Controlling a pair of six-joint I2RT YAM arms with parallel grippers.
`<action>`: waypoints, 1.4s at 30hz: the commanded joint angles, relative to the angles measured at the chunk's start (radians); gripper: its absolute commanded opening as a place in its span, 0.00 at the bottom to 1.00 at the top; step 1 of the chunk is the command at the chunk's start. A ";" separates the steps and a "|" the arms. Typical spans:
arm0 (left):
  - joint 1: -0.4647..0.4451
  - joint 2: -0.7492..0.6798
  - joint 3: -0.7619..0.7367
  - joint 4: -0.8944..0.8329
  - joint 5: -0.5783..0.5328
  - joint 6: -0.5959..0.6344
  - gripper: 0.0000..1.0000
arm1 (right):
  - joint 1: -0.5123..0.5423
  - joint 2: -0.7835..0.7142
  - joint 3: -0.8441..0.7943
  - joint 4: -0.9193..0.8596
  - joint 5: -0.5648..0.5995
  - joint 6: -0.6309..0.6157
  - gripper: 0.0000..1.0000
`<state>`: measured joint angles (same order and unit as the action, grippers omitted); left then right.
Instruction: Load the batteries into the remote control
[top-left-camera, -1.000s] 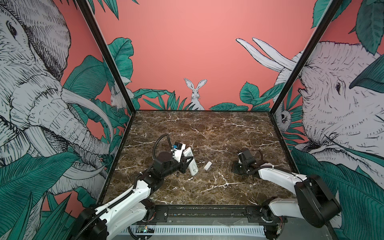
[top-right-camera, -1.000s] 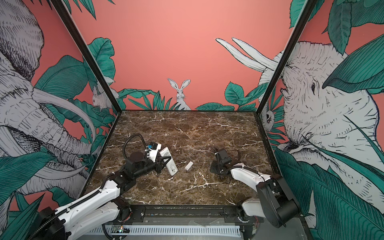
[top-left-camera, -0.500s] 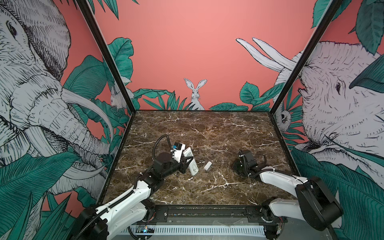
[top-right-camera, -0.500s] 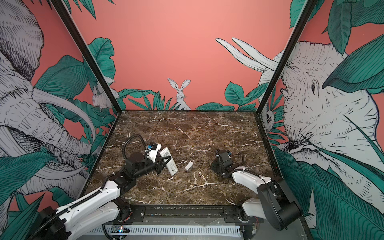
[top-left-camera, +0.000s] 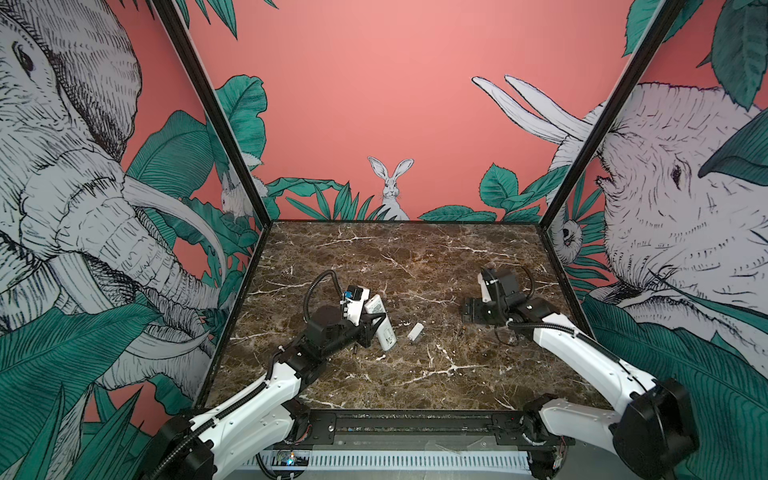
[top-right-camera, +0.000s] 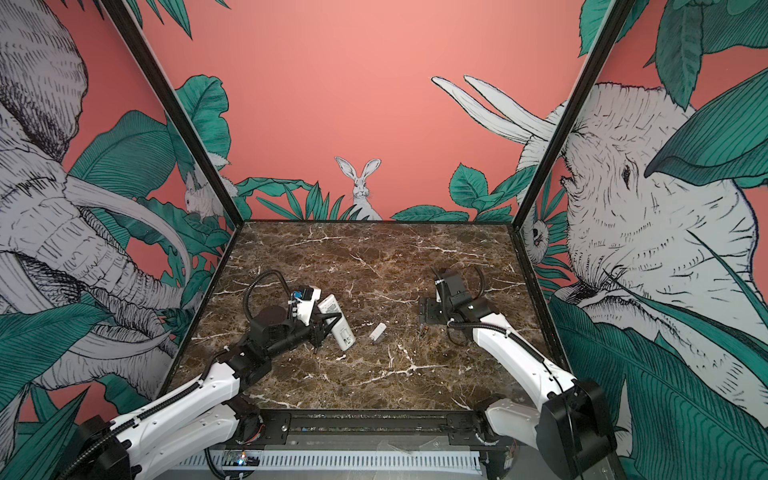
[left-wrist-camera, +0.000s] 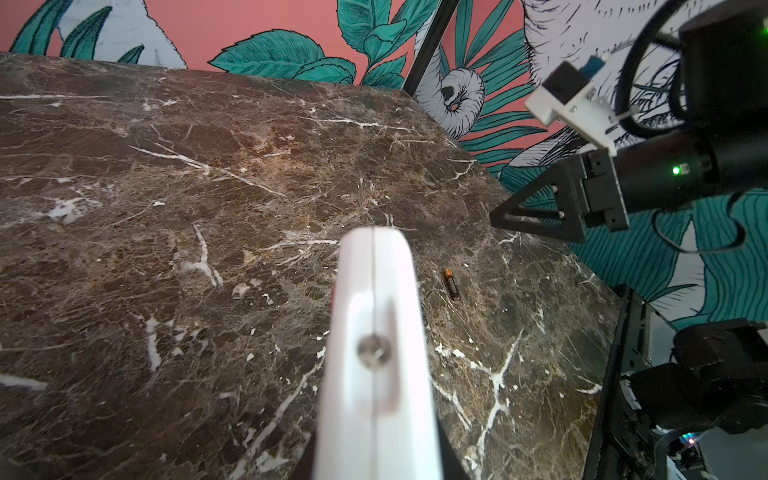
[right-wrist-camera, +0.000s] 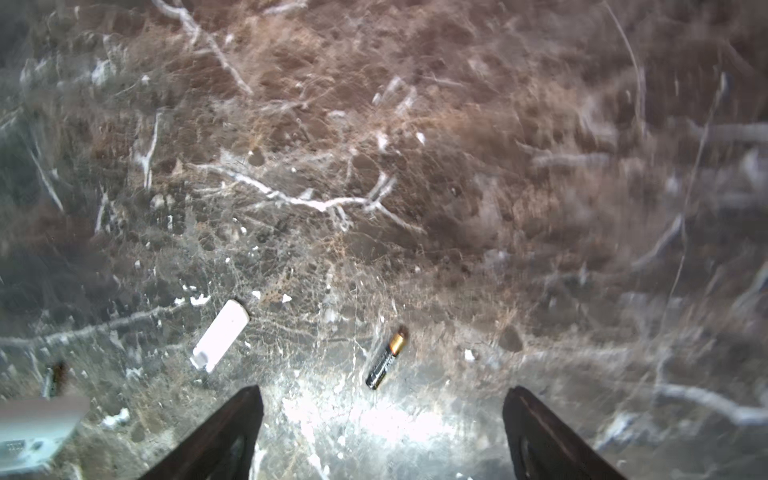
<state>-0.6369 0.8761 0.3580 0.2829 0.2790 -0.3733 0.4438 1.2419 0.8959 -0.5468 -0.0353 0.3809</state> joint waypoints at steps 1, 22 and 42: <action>0.007 -0.020 -0.002 0.023 -0.004 0.002 0.00 | -0.004 0.099 0.097 -0.162 -0.093 -0.314 0.90; 0.015 -0.066 -0.005 -0.008 -0.017 0.014 0.00 | 0.047 0.237 0.066 -0.163 0.058 -1.114 1.00; 0.126 -0.109 -0.060 0.113 0.056 -0.030 0.00 | 0.033 0.426 0.160 -0.165 0.040 -1.342 0.93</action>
<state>-0.5343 0.8074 0.3138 0.3286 0.3046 -0.3832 0.4732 1.6417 1.0290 -0.6319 0.0429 -0.9173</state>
